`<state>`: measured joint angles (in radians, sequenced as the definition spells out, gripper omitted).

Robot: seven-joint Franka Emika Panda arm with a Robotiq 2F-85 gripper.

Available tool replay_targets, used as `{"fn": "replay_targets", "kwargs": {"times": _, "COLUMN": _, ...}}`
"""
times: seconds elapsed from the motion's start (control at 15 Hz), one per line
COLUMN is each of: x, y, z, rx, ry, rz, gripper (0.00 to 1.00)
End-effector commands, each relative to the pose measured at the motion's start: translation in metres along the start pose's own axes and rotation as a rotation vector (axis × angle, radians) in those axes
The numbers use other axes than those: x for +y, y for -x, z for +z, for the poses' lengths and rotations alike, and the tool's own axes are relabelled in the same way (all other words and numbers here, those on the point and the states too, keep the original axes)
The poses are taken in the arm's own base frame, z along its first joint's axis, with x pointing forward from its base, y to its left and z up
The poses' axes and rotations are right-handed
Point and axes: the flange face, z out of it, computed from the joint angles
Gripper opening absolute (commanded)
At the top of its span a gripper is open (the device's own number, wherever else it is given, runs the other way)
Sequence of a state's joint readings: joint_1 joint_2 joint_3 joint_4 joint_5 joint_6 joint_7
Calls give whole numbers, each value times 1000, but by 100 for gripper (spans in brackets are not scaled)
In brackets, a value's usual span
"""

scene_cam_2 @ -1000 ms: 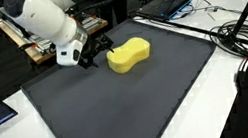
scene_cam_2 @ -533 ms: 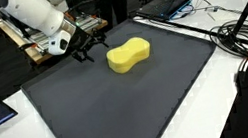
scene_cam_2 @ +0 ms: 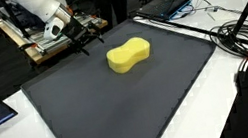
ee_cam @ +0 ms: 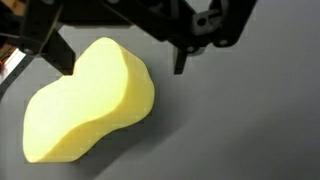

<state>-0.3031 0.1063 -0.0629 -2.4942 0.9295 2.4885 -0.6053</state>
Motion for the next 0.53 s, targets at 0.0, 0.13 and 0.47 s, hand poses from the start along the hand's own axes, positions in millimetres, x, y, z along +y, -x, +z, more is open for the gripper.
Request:
{"fn": "replay_targets", "kwargs": {"times": 0.0, "x": -5, "y": 35, "z": -15, "rx": 101, "ry": -7, "rz": 34, "gripper": 100}}
{"fn": "replay_targets", "kwargs": {"times": 0.13, "x": -14, "y": 49, "z": -18, "rx": 151, "ry": -3, "rz": 64, "gripper": 100}}
{"fn": "replay_targets", "kwargs": {"times": 0.47, "x": -45, "y": 76, "z": -17, "rx": 193, "ry": -8, "rz": 118, "gripper": 100}}
